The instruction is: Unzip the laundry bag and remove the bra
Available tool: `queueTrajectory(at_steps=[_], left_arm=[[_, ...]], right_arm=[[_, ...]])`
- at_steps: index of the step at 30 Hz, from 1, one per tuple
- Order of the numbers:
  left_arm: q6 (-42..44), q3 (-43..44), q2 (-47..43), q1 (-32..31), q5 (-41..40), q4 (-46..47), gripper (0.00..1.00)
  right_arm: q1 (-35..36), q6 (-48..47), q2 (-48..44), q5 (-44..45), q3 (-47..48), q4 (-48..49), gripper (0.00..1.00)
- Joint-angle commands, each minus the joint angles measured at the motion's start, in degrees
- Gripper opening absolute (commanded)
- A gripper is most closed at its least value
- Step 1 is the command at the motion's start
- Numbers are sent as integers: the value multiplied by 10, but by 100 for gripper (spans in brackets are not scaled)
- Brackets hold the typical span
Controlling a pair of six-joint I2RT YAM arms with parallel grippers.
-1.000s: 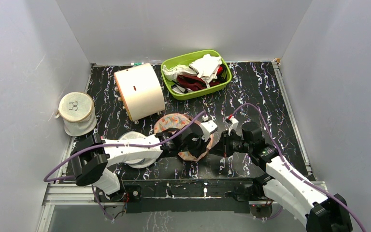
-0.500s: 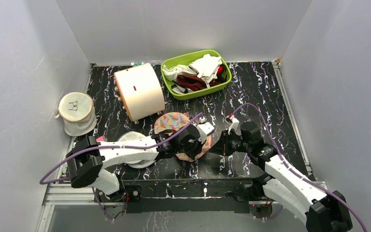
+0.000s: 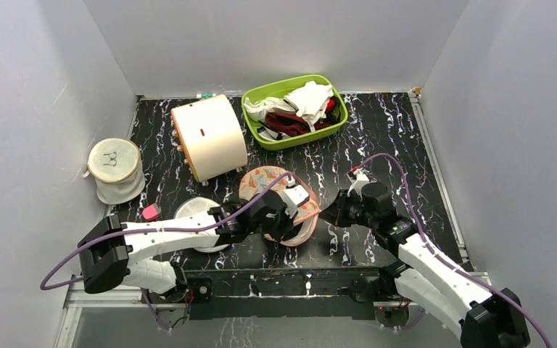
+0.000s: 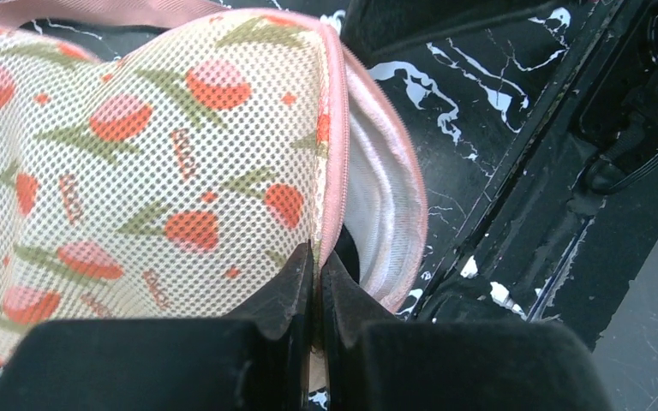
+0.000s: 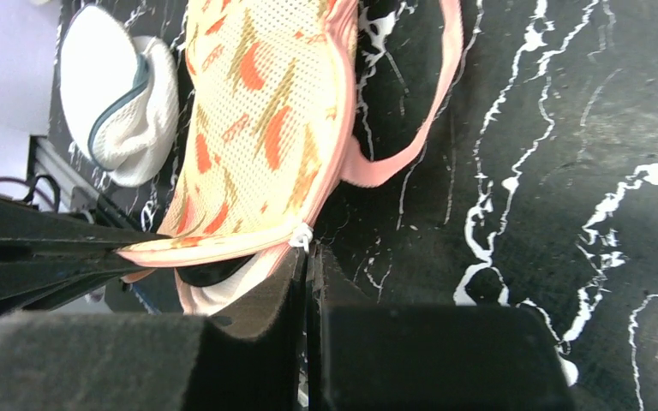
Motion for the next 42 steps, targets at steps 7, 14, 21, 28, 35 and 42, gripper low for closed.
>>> queueTrajectory(at_steps=[7,14,21,28,35,42], left_arm=[[5,-44,-44,3,-20,-43,0],[-2,-18,-39,3,3,-60,26],[-36,10,-32,0,82,-31,47],[-56,2,-25,-6,38,-28,48],[-69,-22,-20,-6,38,-20,48],[-70,-27,-2,-6,28,-16,39]], right_arm=[[-4,-13,14,7,-3,77,0],[34,-10,31,-129,-42,105,0],[125,35,26,-102,-55,154,0],[175,71,49,-64,-59,206,0],[184,77,48,-59,-62,211,0],[185,72,43,-51,-54,193,0]])
